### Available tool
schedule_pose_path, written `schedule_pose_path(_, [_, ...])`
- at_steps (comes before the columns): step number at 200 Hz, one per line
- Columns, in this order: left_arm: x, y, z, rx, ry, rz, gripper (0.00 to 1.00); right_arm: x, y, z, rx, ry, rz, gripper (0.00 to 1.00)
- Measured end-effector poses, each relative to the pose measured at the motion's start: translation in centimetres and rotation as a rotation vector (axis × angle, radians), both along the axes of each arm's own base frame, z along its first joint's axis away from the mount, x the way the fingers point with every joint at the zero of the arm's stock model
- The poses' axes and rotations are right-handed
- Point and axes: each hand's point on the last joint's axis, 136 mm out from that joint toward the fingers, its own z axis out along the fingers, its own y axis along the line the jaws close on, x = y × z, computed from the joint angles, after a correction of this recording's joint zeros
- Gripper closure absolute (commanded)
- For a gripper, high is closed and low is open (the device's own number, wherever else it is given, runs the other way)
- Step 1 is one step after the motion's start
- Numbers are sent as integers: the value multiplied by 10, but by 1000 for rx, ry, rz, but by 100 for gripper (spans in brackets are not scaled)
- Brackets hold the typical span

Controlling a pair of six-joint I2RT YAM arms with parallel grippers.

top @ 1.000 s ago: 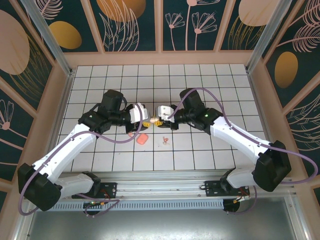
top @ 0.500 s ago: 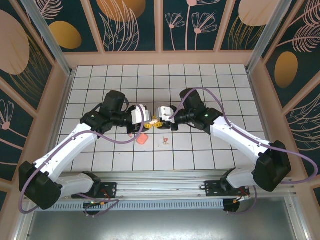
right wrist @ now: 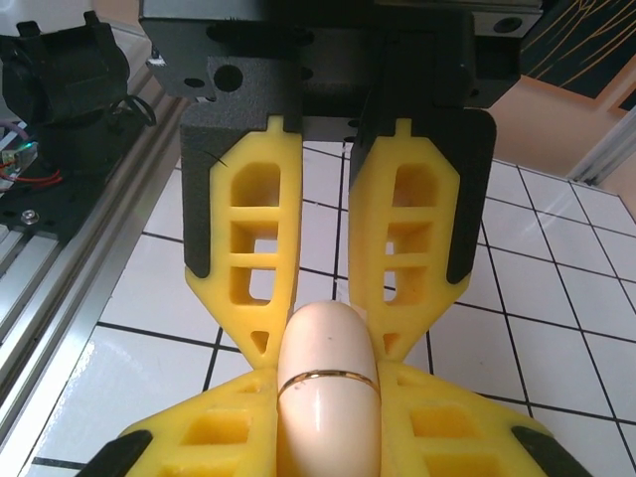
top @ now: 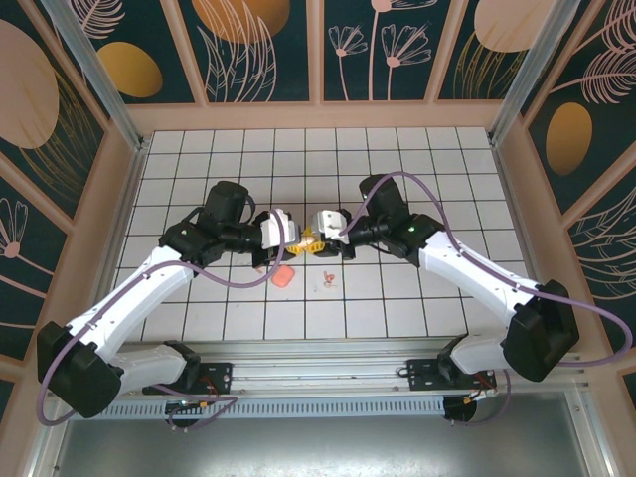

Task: Insert the wireless bluetooth earbuds into the charging case

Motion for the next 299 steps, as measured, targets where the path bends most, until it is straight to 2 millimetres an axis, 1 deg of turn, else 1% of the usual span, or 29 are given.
schedule_pose_path(19, [0,-2,8,-32,-21,2,86,-1,-6,9,48,18,9,61])
schedule_pose_path(45, [-7,-1,5,-72,-10,9,86,0,-32,28,145,24,-17,54])
schedule_pose_path(55, [-10,-1,3,-92,6,6,86,-4,-39,34,177,29,-21,52])
schedule_pose_path(84, [-16,-7,7,-162,37,-18,87,-18,-51,43,238,42,14,50])
schedule_pose_path(133, [-21,-16,30,-262,43,-72,87,-25,-52,49,268,94,61,48])
schedule_pose_path(171, [-21,-19,40,-304,41,-82,88,-24,-46,40,257,161,88,48])
schedule_pose_path(194, [-20,-20,46,-328,47,-75,89,-25,-42,35,248,189,97,51])
schedule_pose_path(215, [-19,-21,52,-350,49,-77,88,-23,-41,37,255,183,99,55])
schedule_pose_path(231, [-20,-22,55,-361,52,-81,88,-21,-40,40,262,180,98,63])
schedule_pose_path(262, [-22,-22,58,-374,51,-86,88,-18,-39,45,271,163,90,82])
schedule_pose_path(274, [-22,-21,60,-379,49,-84,85,-18,-39,47,273,159,90,86])
schedule_pose_path(290, [-23,-20,62,-381,44,-82,79,-18,-39,49,275,152,92,86])
schedule_pose_path(299, [-22,-20,61,-380,43,-80,74,-18,-39,49,272,149,91,86])
